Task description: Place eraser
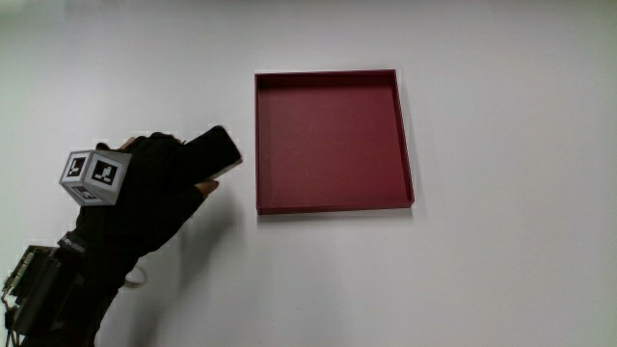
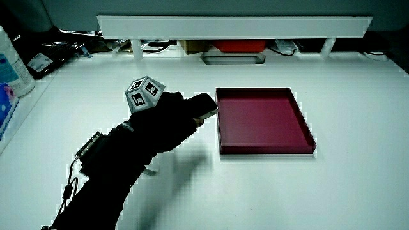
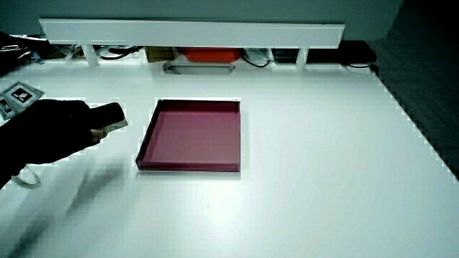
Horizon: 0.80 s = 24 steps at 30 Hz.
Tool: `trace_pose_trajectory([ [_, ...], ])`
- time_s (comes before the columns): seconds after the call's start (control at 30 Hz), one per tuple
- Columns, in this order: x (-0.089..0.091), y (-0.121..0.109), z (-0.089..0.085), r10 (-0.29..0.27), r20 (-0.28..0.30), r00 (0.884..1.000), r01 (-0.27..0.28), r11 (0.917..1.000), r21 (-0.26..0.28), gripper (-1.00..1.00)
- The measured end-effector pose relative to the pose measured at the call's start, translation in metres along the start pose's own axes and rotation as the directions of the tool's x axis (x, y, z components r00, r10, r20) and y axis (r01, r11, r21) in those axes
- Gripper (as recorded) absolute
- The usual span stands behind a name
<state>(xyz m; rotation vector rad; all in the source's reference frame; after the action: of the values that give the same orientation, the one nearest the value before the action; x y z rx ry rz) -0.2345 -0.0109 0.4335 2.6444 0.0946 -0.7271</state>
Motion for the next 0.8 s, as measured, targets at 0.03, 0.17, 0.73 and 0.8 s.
trace_pose_trajectory([
  [0.03, -0.005, 0.0, -0.001, 0.009, -0.017, 1.0, -0.009, 0.9999, 0.007, 0.0],
  [0.17, -0.032, 0.003, -0.009, 0.086, -0.013, 0.996, -0.087, 0.9952, -0.045, 0.0],
  [0.73, -0.087, 0.009, -0.033, 0.19, 0.0, 0.982, -0.189, 0.9797, -0.067, 0.0],
  [0.8, -0.091, 0.01, -0.035, 0.185, 0.023, 0.982, -0.182, 0.9795, -0.086, 0.0],
])
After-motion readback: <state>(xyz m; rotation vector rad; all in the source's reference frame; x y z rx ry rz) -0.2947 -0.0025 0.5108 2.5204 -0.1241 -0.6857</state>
